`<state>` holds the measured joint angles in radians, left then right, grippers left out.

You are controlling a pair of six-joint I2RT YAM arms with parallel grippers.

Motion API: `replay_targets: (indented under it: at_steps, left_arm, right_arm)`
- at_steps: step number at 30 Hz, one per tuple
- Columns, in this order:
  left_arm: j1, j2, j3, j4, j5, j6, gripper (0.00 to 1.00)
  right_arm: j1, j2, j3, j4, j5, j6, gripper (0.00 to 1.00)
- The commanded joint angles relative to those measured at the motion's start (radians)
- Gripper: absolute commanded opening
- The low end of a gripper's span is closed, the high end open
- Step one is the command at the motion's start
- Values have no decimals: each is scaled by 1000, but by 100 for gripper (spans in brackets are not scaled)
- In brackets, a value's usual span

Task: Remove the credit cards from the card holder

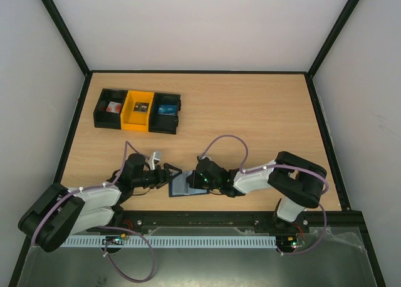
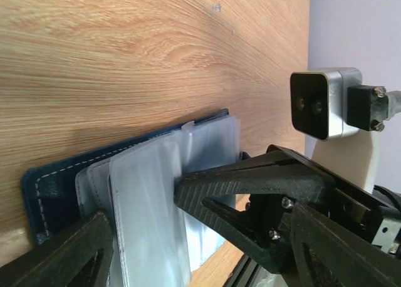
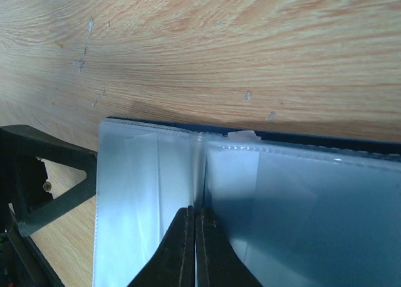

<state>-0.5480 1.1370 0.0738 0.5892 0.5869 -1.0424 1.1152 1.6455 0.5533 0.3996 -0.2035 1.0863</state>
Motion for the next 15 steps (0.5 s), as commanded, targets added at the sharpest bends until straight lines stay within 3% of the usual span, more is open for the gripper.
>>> replay_targets:
  at_steps: [1, 15]
  left_arm:
    - [-12, -36, 14, -5, 22, -9, 77]
    - [-26, -90, 14, -25, 17, -19, 71]
  right_arm:
    - [6, 33, -36, -71, -4, 12, 2]
    - [6, 31, -52, -6, -28, 24, 6]
